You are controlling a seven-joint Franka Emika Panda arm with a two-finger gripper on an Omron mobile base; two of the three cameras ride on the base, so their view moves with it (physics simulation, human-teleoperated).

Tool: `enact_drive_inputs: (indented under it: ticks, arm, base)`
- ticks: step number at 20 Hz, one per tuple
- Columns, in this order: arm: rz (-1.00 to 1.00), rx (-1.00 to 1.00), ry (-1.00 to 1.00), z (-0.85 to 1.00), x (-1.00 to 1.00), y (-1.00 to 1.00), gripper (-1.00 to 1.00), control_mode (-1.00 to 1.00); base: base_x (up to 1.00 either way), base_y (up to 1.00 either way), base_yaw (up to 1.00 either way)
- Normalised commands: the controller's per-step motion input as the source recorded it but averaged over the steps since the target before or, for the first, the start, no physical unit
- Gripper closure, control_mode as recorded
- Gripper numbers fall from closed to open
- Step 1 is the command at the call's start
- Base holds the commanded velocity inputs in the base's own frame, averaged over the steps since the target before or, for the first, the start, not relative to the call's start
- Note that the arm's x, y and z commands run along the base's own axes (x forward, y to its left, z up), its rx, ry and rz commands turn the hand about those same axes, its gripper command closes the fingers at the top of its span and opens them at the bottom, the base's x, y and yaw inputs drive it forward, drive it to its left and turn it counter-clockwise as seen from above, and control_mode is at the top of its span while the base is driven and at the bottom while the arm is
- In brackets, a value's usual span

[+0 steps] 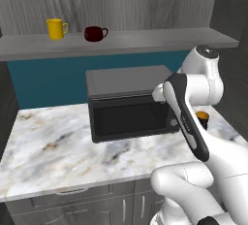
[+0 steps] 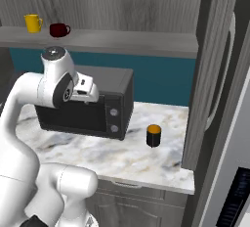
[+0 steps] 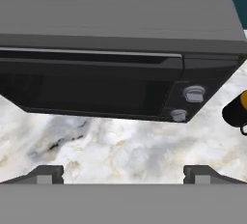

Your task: Pick the mug on the counter and place it in the cabinet with the handle facing the right, like the mugs already inside.

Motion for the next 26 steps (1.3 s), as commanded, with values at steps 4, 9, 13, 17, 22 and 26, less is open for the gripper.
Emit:
enact_drive_inputs:
  ticks: [4, 9, 13, 17, 22, 26]
  arm:
    - [0.00, -0.04, -0.02, -0.22, -0.01, -0.05, -1.00, -1.00]
    - [-0.01, -0.05, 0.00, -0.20, 0.00, -0.15, -1.00, -1.00]
    - [-0.02, -0.04, -0.03, -0.14, 0.00, -0.22, -1.00, -1.00]
    - [-0.04, -0.01, -0.06, -0.07, -0.09, -0.30, -1.00, -1.00]
    - [-0.03, 0.00, -0.06, -0.09, -0.11, -0.36, -1.00, -1.00]
    - [-0.03, 0.00, -0.03, -0.16, -0.06, -0.37, -1.00, -1.00]
  base:
    - [0.00, 0.00, 0.00]
    - [0.00, 0.00, 0.00]
    - [0.00, 0.00, 0.00]
    - [0.00, 0.00, 0.00]
    - [0.00, 0.00, 0.00]
    - [0.00, 0.00, 0.00]
